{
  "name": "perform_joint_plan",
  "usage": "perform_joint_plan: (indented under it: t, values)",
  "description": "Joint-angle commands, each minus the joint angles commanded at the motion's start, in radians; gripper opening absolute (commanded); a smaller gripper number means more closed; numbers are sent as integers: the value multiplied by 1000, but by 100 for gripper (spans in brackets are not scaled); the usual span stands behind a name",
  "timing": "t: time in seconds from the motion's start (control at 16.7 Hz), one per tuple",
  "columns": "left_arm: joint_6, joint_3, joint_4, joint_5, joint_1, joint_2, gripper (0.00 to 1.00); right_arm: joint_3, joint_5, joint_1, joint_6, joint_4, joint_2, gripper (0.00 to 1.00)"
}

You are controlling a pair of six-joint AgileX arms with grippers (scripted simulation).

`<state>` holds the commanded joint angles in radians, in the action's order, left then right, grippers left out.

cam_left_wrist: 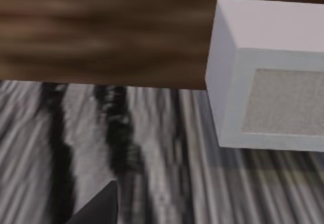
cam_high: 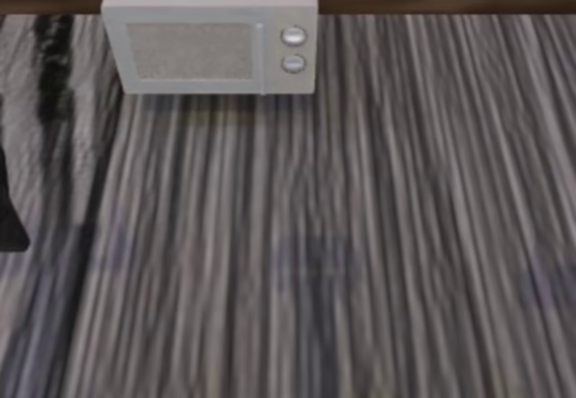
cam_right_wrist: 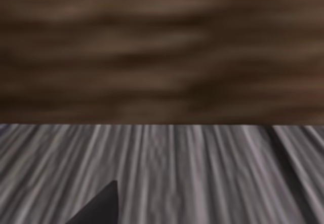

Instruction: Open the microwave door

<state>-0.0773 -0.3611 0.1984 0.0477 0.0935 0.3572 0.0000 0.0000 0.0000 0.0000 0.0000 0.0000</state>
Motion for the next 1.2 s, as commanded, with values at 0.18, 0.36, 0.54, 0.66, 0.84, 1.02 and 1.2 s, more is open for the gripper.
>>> perform_joint_plan:
  t: [0.18,0.36,0.54,0.66,0.84,1.02,1.2]
  values:
    - [-60,-274,137,34,66,269,100,0,0,0,0,0,0,100]
    - [-129,-589,285,70,140,572,100,0,0,0,0,0,0,100]
    - [-201,-923,435,106,216,884,100,0,0,0,0,0,0,100]
    - [-248,-1141,534,129,266,1088,100,0,0,0,0,0,0,100]
    - [-311,-1439,673,162,334,1378,100,0,0,0,0,0,0,100]
    - [-362,-1682,795,189,390,1629,100,0,0,0,0,0,0,100]
    - [-396,-1849,889,209,431,1809,100,0,0,0,0,0,0,100]
